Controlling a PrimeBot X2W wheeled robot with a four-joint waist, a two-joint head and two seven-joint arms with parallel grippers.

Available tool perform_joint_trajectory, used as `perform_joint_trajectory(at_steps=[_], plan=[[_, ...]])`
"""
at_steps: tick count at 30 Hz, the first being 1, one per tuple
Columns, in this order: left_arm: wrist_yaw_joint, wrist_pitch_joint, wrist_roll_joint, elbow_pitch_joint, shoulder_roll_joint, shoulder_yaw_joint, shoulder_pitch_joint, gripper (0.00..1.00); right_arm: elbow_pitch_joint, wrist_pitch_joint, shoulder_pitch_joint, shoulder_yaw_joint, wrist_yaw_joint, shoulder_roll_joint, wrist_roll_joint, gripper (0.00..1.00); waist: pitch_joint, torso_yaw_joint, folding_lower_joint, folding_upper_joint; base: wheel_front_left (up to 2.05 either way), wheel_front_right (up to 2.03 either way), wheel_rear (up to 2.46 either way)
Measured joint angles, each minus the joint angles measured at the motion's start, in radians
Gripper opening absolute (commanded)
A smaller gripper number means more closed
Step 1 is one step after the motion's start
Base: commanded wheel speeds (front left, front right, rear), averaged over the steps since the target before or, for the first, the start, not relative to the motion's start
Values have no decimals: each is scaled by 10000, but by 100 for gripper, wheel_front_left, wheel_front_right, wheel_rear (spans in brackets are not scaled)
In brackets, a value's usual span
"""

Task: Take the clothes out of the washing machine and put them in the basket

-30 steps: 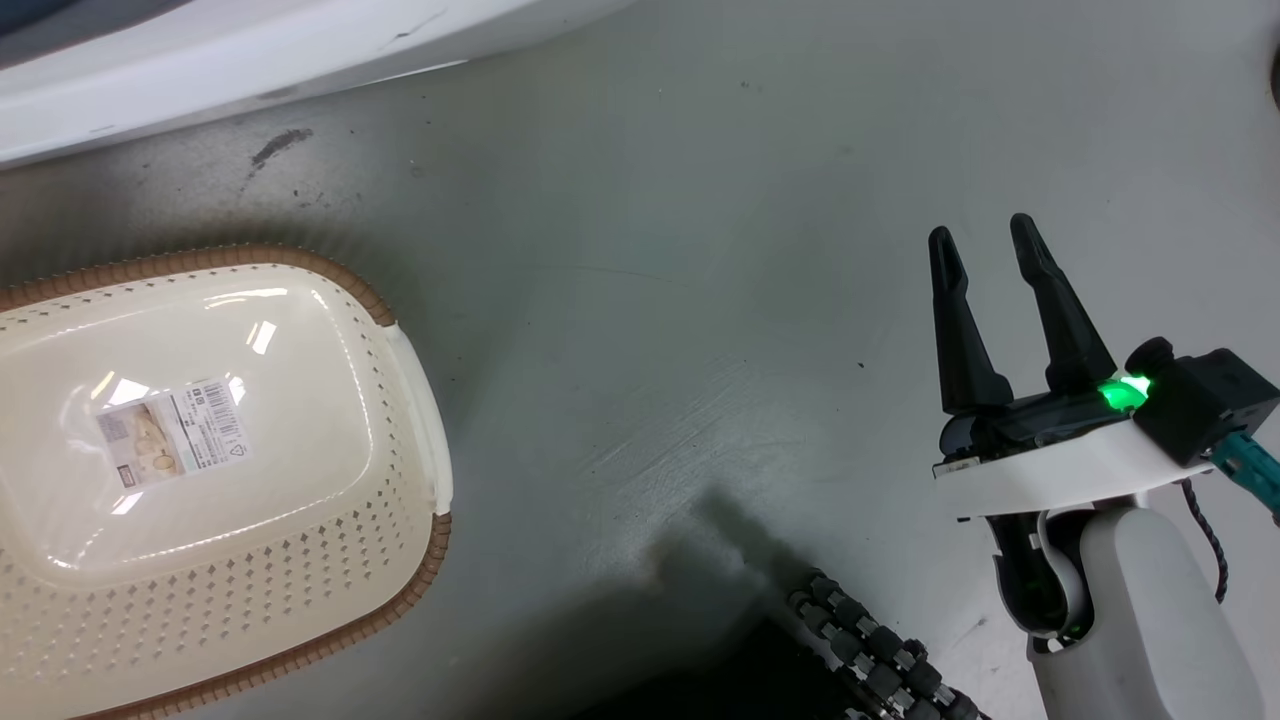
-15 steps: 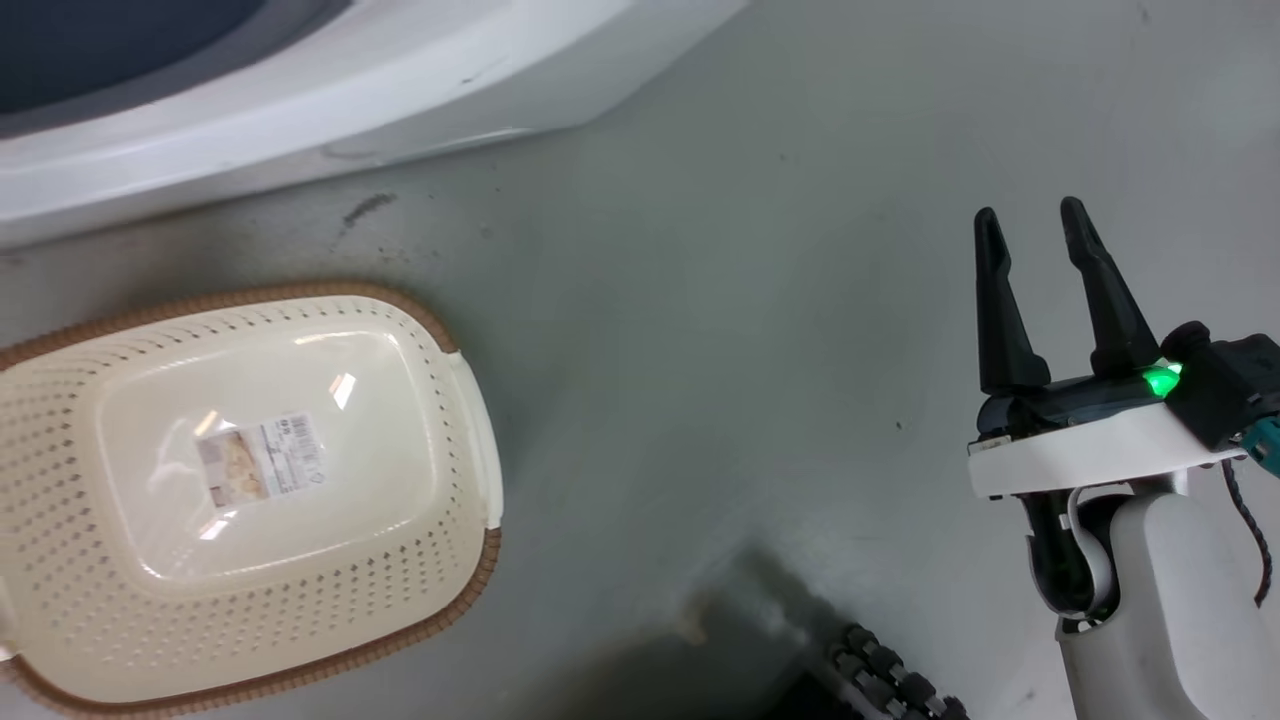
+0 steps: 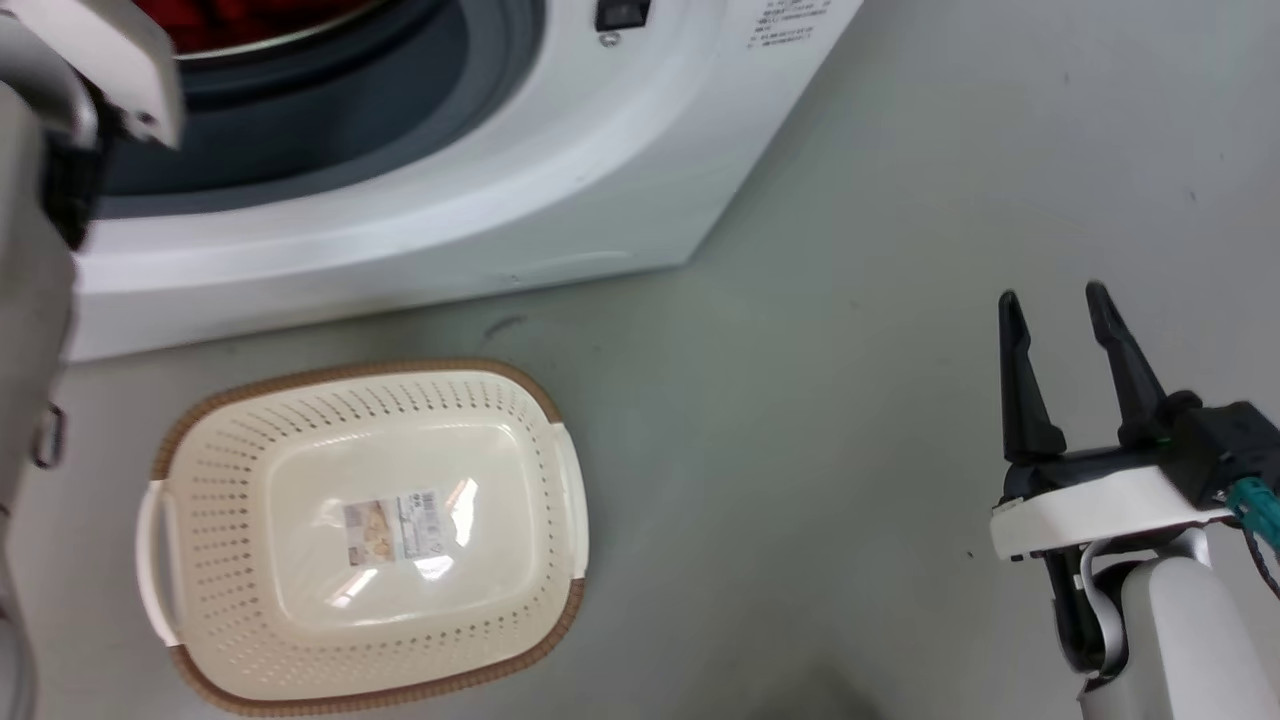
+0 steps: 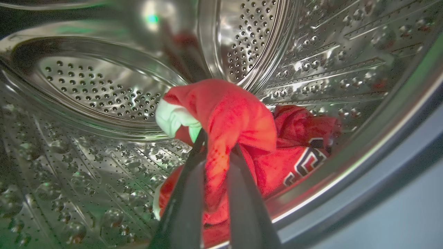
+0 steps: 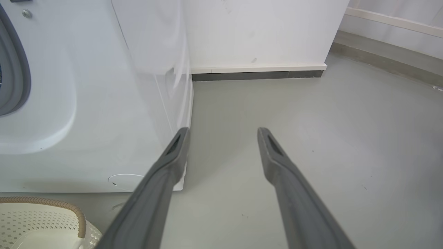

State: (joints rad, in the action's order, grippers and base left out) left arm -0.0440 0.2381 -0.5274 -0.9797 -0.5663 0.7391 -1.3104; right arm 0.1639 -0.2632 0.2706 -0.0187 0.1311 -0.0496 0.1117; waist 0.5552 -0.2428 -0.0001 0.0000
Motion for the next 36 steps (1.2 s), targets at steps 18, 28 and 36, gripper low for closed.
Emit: perform_joint_trajectory(at_steps=[18, 28, 36], plan=[[978, 249, 1028, 5894, 790, -3099, 6166, 0, 207, 0, -1329, -4, 0, 0, -700, 100, -3145, 1506, -2, 0, 0, 0, 0], [1191, 249, 1114, 8861, 1467, -4520, 9441, 0, 353, 0, -1864, -35, 0, -6, -777, 100, -4415, 2136, -2, 0, 0, 0, 0], [1365, 151, 999, 10489, 1647, -4675, 11465, 0, 378, 0, -2150, -86, 0, -4, -846, 100, -4839, 2717, -1, 0, 0, 0, 0]])
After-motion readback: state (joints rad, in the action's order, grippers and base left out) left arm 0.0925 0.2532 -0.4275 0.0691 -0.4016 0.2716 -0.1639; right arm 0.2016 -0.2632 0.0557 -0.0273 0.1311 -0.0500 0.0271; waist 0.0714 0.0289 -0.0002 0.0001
